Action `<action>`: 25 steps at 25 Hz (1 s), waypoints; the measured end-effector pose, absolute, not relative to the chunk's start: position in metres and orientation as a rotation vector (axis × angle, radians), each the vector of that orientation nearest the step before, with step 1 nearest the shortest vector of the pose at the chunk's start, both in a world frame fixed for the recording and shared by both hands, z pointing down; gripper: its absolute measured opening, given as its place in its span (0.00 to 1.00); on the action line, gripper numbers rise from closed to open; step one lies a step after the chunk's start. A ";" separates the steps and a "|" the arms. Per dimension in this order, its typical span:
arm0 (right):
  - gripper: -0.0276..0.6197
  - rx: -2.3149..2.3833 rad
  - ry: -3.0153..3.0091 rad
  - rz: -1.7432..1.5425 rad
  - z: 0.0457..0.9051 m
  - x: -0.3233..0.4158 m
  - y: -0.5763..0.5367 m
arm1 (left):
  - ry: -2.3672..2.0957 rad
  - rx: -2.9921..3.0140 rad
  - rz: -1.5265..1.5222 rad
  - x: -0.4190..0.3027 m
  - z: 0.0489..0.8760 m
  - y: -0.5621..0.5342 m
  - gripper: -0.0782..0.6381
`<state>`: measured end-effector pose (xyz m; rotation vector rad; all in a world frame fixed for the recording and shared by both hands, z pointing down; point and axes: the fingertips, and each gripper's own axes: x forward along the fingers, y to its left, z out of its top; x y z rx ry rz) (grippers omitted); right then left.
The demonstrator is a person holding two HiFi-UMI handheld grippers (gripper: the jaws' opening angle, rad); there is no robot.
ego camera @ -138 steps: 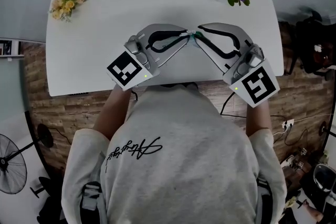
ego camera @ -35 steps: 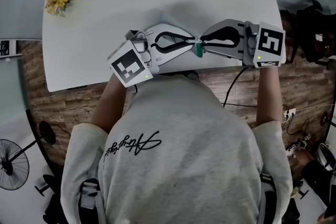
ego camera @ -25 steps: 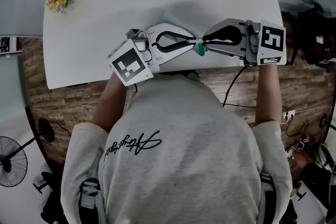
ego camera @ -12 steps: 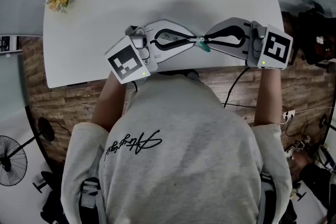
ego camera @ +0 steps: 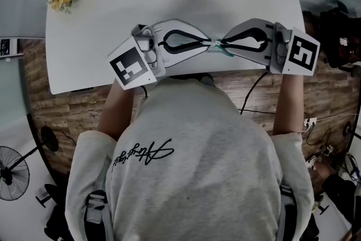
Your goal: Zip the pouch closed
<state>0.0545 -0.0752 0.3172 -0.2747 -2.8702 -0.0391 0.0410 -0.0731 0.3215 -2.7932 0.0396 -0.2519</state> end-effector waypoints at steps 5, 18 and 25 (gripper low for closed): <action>0.08 -0.326 -2.884 0.027 0.318 0.057 -0.074 | 0.023 -2.812 -0.236 0.037 0.338 -0.070 0.12; 0.10 -0.286 -2.545 -0.280 0.339 0.048 -0.068 | -0.037 -2.767 -0.357 0.039 0.336 -0.068 0.12; 0.09 -0.284 -2.535 -0.292 0.344 0.051 -0.066 | -0.031 -2.796 -0.356 0.038 0.340 -0.067 0.12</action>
